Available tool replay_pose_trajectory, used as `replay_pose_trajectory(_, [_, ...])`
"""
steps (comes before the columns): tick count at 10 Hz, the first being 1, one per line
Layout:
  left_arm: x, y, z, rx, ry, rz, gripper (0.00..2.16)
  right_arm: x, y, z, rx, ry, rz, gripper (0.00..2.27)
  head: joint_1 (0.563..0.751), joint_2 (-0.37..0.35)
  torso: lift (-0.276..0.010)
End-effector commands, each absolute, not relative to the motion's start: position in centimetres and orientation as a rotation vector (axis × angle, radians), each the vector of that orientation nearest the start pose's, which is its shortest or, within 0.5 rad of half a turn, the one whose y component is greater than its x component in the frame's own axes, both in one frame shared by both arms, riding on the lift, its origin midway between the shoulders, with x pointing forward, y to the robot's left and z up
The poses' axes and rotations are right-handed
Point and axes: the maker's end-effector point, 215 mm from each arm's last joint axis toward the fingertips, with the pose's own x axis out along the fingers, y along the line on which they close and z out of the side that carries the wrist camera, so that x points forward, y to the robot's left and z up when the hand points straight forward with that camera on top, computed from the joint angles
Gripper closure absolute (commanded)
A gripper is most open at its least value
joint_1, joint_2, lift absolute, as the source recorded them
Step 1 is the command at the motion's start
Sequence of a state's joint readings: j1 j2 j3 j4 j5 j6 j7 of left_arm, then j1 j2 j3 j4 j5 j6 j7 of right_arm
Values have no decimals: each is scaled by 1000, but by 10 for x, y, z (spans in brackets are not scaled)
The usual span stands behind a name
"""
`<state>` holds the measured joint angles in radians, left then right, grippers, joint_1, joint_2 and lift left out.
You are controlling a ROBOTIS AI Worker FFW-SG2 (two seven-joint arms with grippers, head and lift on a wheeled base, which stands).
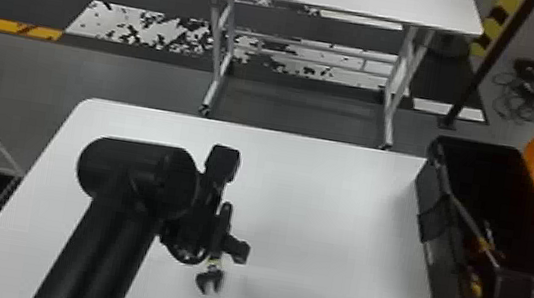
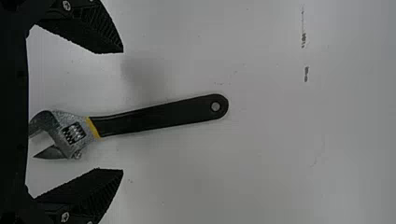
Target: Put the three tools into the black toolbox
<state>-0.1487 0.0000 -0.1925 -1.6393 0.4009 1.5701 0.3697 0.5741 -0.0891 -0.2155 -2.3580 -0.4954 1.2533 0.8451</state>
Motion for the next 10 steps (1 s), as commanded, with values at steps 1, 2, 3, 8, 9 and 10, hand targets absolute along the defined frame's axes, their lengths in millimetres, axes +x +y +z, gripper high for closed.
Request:
replay_pose_trajectory(1, [387,127,-570,161,1350,-163,103,253,-79,-399,635,843,873,76,695,64,-51])
replay_pose_trajectory(2, [374,121,-568,144,1335,-177,110,242,-83,-392,661,843,884,76,695,85,-51])
replay_pose_trajectory(3, [377,129,-567,110,1335,-161,134,249,-80,-396,651,845,877,76,695,83,-51])
replay_pose_trajectory(8, [380,136,-555,66,1298,-149,208,248,-72,-403,635,874,879,76,695,119,-51])
replay_pose_trajectory(9, [381,138,-555,60,1298,-144,228,248,-76,-404,632,875,869,76,695,121,-51])
replay_pose_trajectory(10, [383,143,-555,57,1297,-132,228,249,-79,-403,638,870,868,76,695,122,-51])
